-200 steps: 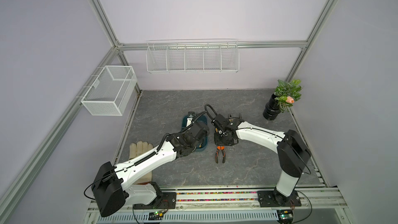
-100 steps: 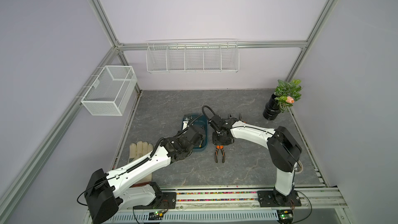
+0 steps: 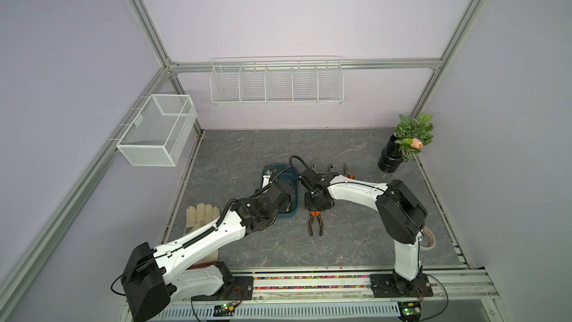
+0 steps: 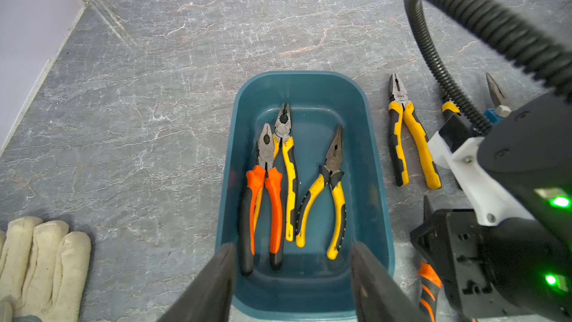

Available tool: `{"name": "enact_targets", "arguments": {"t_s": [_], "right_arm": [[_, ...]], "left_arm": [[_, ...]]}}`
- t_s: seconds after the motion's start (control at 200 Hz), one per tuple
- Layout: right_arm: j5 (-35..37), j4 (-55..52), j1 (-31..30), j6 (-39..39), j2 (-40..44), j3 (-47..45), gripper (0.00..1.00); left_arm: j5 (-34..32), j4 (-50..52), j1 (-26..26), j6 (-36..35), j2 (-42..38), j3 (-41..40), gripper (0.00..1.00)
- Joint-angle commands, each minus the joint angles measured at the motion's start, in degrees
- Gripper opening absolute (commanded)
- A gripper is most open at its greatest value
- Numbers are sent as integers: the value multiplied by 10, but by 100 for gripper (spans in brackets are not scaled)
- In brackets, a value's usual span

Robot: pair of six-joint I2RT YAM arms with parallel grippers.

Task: Take the pliers out of the storage box
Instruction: Place the pliers at the center of the board.

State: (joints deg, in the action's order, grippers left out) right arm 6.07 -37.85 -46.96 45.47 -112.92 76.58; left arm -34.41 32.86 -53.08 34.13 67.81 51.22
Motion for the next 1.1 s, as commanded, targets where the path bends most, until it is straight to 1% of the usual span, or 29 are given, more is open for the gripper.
{"name": "enact_targets", "arguments": {"t_s": [0.0, 0.17, 0.245, 0.305, 0.38, 0.485, 0.765, 0.86, 0.995, 1.095], "right_arm": [[0, 10, 1, 8, -25, -35, 13], [-5, 16, 2, 7, -30, -41, 15], [-7, 18, 2, 6, -30, -42, 18], [-7, 17, 2, 7, -28, -46, 23], [-5, 18, 2, 7, -23, -50, 24], [-6, 20, 1, 6, -20, -57, 33], [-7, 30, 0, 6, -15, -69, 35], [4, 20, 0, -3, -9, -56, 42], [28, -18, 1, -29, 5, -11, 45], [48, -40, 1, -52, 44, 21, 48]], "left_arm": [[-2, -5, 2, 0, -2, -6, 61], [-1, -6, 2, 2, 0, -6, 61], [-2, -6, 2, 3, 2, -5, 61], [-2, -5, 2, 1, 3, -4, 61], [-4, -6, 2, 0, 4, -3, 61], [-4, -8, 2, 0, 8, -2, 61], [-1, -9, 2, 0, 13, 2, 61], [-3, -6, 2, -2, 14, 5, 61], [-6, 0, 3, -8, 18, 12, 61], [-12, 8, 4, -14, 23, 18, 62]]}}
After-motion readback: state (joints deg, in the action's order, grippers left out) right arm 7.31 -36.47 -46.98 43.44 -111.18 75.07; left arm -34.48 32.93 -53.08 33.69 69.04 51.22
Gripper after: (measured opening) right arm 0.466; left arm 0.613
